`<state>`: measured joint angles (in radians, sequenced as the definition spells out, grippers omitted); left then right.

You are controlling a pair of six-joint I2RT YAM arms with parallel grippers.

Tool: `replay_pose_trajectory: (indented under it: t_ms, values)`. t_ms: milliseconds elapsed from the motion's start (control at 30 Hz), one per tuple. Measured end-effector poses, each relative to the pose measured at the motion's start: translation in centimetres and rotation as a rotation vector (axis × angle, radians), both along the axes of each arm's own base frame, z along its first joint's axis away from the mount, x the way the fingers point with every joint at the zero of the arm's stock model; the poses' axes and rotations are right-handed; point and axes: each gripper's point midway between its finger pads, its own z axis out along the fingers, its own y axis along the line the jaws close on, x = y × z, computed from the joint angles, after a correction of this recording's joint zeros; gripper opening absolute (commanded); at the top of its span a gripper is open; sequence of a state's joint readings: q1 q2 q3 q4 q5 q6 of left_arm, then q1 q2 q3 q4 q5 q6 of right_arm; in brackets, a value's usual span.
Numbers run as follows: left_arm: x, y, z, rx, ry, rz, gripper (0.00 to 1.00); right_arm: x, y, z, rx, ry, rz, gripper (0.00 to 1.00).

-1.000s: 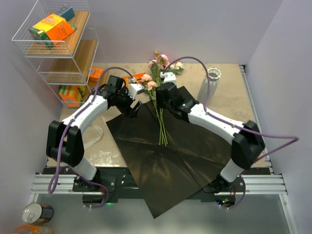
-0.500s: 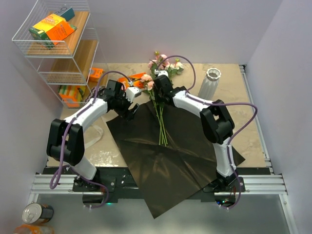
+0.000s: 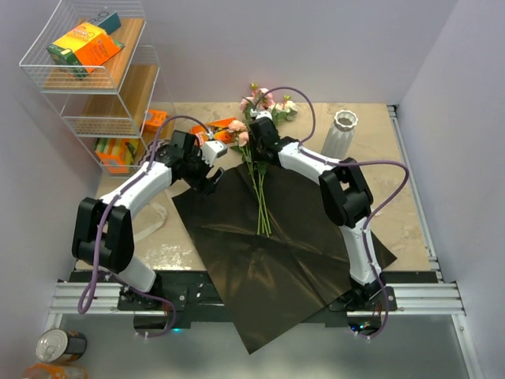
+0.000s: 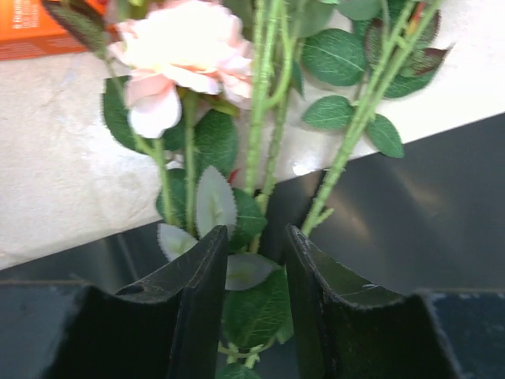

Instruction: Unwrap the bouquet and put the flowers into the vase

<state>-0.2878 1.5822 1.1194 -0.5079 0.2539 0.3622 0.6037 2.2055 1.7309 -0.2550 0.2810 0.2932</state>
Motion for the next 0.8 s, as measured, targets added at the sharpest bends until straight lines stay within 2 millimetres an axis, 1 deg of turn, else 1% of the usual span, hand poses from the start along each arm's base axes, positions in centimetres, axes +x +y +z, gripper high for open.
replay_pose_trajectory:
  t_ms: [200,367,567,667,800]
  values:
    - [-0.2,0.0,0.0,-0.002,-0.006,0.0,0.93,0.6,-1.5,-0.1,0.0,0.004,-0.026,0.44]
    - [-0.4,0.1,-0.2,0.003,-0.001,-0.005,0.93,1.1,-2.6,-0.1,0.004,0.006,-0.052,0.44]
    - [-0.3,0.2,0.5,0.005,-0.027,-0.018,0.93,2.0,-4.2,-0.1,0.017,0.009,-0.098,0.44]
    - [-0.3,0.2,0.6,0.005,-0.031,-0.018,0.93,2.5,-4.4,-0.1,0.024,0.007,-0.109,0.44]
    - [-0.4,0.2,0.4,0.006,-0.028,-0.018,0.93,3.3,-3.9,-0.8,0.035,0.008,-0.114,0.44]
